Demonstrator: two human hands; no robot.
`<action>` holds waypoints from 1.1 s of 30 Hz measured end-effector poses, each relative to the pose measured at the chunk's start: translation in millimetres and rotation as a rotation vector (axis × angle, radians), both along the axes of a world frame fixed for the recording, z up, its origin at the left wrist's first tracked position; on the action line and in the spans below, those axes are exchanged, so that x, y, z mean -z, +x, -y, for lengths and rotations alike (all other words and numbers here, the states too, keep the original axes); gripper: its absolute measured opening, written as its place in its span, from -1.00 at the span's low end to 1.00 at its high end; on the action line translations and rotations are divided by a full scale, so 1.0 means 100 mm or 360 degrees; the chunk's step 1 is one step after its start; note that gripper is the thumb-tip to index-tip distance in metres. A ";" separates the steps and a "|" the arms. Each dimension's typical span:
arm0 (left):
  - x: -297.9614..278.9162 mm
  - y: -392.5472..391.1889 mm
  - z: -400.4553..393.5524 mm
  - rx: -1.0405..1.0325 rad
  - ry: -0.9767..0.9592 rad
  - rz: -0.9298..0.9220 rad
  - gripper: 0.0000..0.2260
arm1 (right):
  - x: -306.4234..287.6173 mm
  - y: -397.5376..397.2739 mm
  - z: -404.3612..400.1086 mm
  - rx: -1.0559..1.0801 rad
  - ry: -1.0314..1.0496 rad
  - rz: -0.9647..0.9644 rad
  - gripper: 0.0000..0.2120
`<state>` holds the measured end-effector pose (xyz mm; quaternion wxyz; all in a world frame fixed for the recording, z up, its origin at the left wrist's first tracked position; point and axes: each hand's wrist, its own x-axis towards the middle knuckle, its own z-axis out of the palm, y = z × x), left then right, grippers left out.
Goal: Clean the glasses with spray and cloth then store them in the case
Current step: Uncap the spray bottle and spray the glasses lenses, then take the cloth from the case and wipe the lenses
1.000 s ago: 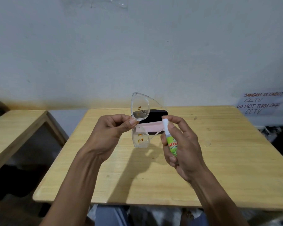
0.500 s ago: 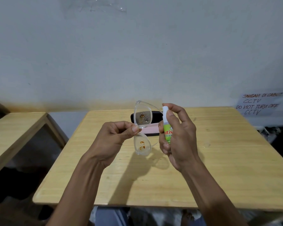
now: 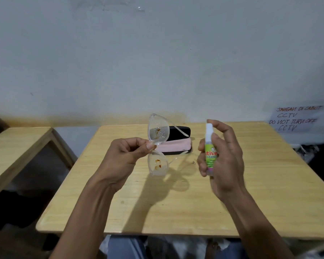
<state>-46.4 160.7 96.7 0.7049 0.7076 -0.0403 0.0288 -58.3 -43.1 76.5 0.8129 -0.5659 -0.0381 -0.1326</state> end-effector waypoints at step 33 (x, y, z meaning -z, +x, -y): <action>0.45 0.01 0.00 -0.0438 0.0148 -0.0145 -0.92 | 0.67 0.88 1.07 0.0958 -0.1304 -0.0095 -0.87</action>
